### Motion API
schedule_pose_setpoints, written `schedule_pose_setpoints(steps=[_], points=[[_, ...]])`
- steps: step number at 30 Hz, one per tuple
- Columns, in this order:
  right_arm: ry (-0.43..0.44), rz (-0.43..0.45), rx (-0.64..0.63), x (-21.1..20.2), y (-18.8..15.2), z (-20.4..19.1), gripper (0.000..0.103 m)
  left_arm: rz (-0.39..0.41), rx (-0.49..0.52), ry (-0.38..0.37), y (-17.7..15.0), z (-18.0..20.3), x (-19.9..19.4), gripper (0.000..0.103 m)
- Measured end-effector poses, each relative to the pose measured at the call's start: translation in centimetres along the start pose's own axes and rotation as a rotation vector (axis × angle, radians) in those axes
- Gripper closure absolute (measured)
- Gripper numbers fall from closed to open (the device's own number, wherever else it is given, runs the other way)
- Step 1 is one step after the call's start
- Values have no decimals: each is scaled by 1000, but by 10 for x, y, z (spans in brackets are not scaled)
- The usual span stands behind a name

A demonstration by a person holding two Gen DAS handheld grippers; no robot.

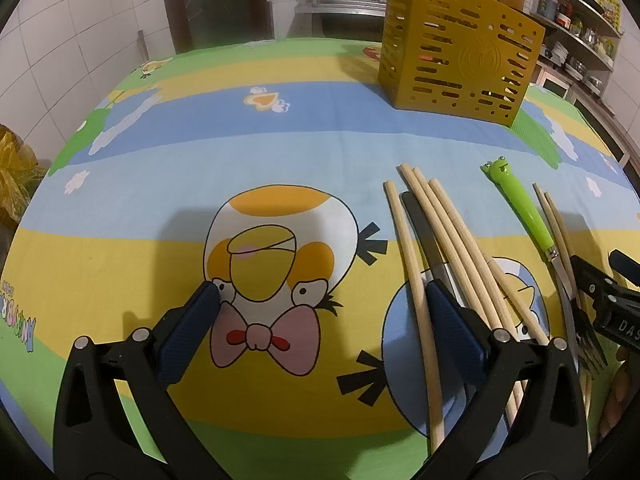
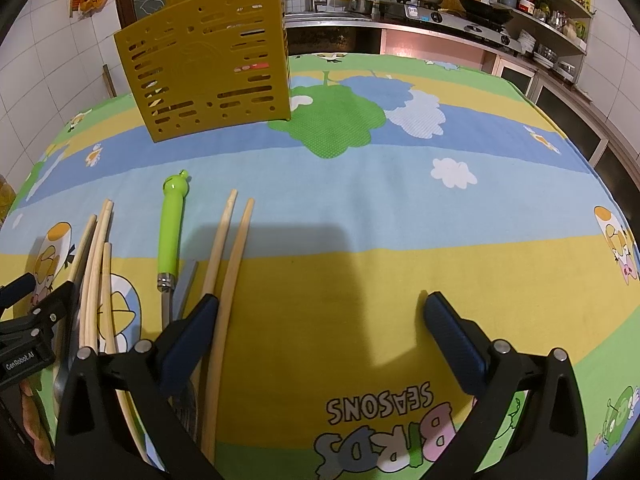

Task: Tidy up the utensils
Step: 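Close the left gripper on one chopstick while the right gripper grasps another chopstick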

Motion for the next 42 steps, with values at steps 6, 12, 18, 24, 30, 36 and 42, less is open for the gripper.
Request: schedule_pose_setpoints(steps=[6,12,18,24,30,36,42], points=[[-5,25,1,-6,1,-6,27,17,8,-14,2,3,-3,16],[0,37,-3,-11,0,-18,53,8,26,-30,7,11,-6,41],[-10,18,14,-9,6,-25,70,-25,39,-48,16,21,-3,64],[-39,-6,22,-2,18,-30,90,-49,20,-59,28,20,4,84],[-6,12,48,-2,20,-29,97,-33,-39,-92,30,12,5,98],[50,133,97,-31,24,-15,97,41,-81,-106,31,4,-15,99],[83,296,127,-71,33,-1,97,247,-73,-107,33,0,-70,99]])
Point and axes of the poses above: each gripper's, at about its wrist camera, not at the fingertips, and x roughly the way its jaws point, z to its right, y to its top, the point moved 3 cm from there along x, roughly the way its jaws point, and after that the axes turned 1 degree about -z, right-handed, at the moved point
